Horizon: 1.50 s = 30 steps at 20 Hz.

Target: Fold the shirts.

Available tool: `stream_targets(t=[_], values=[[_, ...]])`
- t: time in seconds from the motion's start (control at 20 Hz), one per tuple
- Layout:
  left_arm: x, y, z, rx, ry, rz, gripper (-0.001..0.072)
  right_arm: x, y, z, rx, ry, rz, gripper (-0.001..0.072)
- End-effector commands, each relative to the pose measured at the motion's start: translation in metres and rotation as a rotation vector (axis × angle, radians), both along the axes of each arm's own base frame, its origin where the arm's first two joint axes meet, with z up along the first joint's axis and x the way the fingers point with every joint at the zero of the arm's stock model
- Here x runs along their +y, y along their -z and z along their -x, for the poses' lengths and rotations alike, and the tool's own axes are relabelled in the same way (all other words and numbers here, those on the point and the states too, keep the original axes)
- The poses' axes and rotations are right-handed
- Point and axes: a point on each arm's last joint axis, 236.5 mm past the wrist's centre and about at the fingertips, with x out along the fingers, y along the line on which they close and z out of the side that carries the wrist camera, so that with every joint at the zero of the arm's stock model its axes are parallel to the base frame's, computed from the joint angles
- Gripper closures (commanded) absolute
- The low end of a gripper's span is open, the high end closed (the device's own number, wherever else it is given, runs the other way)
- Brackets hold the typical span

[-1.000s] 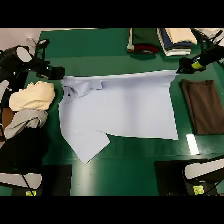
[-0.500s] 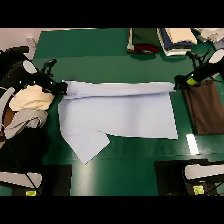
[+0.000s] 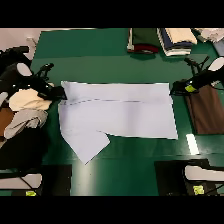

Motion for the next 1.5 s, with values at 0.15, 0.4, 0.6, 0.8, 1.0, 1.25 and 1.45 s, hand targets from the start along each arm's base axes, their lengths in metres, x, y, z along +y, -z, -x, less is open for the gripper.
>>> stream_targets(t=[0.15, 0.4, 0.6, 0.8, 1.0, 1.25, 1.45], values=[[0.013, 0.018, 0.131, 0.105, -0.084, -0.040, 0.0160, 0.016, -0.081, 0.023, -0.172, -0.032, 0.007, 0.0363], [-0.021, 0.061, 0.201, 0.203, -0.177, 0.120, 0.0160, 0.019, -0.118, 0.026, -0.294, -0.026, 0.023, 0.0364], [-0.042, 0.074, 0.203, 0.191, -0.221, 0.209, 0.0160, 0.019, -0.130, 0.031, -0.328, -0.026, 0.031, 0.0364], [-0.082, 0.065, 0.195, 0.125, -0.160, 0.284, 0.0188, 0.020, -0.129, 0.039, -0.301, -0.037, 0.029, 0.0365], [-0.084, 0.051, 0.196, 0.119, -0.055, 0.262, 0.0682, 0.002, -0.089, 0.073, -0.143, -0.023, 0.072, 0.0365], [-0.079, 0.035, 0.188, 0.091, 0.012, 0.222, 0.0682, -0.033, 0.023, 0.170, 0.200, 0.191, -0.025, 0.0179], [-0.079, 0.033, 0.184, 0.074, 0.007, 0.223, 0.0682, -0.019, 0.084, 0.235, 0.428, 0.276, -0.151, 0.0186]])
